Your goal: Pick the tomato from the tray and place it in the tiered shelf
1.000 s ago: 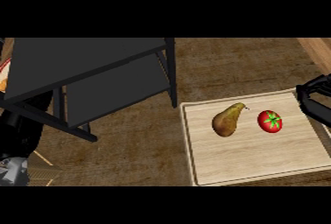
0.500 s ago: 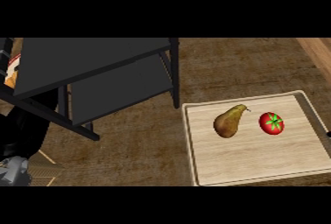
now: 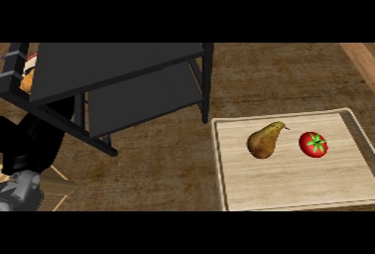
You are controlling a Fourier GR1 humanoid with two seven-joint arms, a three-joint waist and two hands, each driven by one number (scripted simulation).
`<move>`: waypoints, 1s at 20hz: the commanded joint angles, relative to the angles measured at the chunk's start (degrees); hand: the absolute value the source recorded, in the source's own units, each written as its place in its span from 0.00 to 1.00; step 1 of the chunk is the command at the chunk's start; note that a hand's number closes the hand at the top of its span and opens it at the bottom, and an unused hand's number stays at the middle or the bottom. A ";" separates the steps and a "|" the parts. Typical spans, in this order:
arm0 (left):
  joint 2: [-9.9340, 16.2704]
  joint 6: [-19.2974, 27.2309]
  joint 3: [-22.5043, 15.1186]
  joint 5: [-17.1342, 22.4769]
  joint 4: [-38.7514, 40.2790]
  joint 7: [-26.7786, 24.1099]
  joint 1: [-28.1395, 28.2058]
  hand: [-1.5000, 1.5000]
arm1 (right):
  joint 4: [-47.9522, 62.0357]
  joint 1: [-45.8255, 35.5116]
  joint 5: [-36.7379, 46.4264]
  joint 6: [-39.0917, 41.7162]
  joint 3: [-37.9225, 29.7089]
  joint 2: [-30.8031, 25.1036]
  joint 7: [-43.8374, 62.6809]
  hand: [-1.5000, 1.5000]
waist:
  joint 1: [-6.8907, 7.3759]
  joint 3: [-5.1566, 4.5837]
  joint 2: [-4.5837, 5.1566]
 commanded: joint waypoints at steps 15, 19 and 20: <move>-3.68 -3.64 -4.07 0.06 12.10 0.56 4.14 0.50 | -11.65 -3.77 4.71 -9.36 6.63 -6.07 30.92 0.00 | 4.44 -2.18 2.45; -4.71 -4.02 -3.80 0.05 12.52 -1.44 5.62 0.50 | -14.80 -3.09 7.24 -9.89 9.87 -5.86 33.66 0.00 | 4.27 -2.19 2.19; -3.58 -4.25 -3.36 0.54 11.33 0.75 5.13 0.50 | -15.08 -4.42 7.29 -9.76 10.26 -6.63 35.92 0.00 | 5.37 -2.14 2.09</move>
